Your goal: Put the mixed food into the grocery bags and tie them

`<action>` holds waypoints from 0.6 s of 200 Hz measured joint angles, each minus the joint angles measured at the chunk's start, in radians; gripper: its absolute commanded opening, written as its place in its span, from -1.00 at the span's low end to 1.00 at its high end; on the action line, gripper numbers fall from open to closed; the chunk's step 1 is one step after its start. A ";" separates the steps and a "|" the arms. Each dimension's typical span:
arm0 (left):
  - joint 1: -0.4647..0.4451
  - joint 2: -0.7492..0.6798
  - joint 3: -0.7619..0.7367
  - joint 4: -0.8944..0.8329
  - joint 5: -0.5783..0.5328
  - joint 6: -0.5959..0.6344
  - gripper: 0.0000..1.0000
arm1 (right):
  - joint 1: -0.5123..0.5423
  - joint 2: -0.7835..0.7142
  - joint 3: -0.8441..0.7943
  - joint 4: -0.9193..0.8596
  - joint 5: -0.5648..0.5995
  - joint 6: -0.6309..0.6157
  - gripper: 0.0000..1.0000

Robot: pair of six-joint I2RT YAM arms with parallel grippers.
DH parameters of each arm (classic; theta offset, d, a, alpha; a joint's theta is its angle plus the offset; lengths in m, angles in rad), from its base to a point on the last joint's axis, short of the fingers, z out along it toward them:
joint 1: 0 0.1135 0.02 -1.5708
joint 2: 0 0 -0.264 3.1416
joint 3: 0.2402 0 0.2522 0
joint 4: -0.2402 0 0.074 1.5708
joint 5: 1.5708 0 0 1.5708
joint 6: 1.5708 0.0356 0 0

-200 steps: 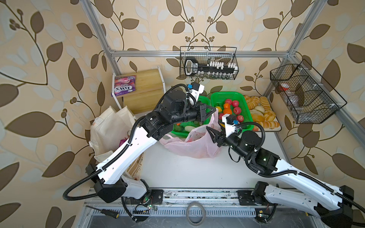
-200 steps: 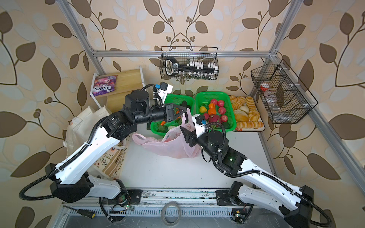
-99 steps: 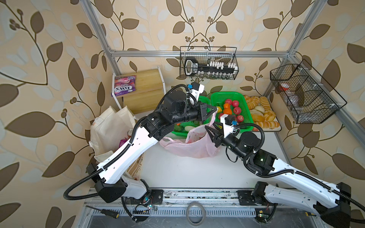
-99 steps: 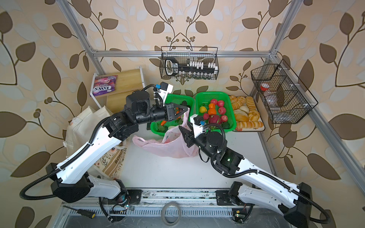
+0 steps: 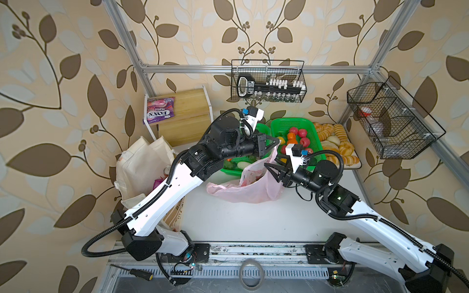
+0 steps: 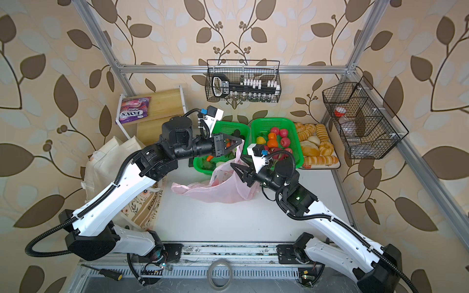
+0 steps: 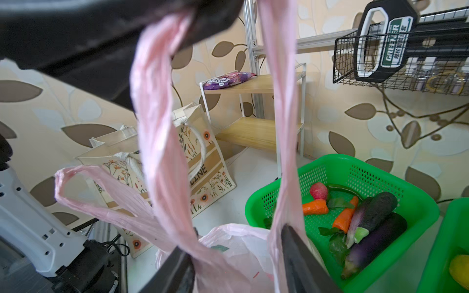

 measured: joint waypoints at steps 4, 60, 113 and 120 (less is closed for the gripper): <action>0.000 0.000 0.000 0.000 0.002 0.000 -1.00 | 0.000 0.000 0.000 -0.001 -0.003 0.001 0.26; 0.000 0.000 0.000 -0.001 0.026 0.002 -1.00 | -0.038 -0.005 0.000 -0.008 -0.014 -0.061 0.44; 0.000 -0.001 0.000 -0.001 0.028 0.003 -1.00 | -0.051 -0.011 0.000 -0.009 -0.013 -0.106 0.50; 0.000 -0.001 0.000 -0.001 0.029 0.003 -1.00 | -0.051 -0.011 0.000 -0.008 -0.013 -0.109 0.51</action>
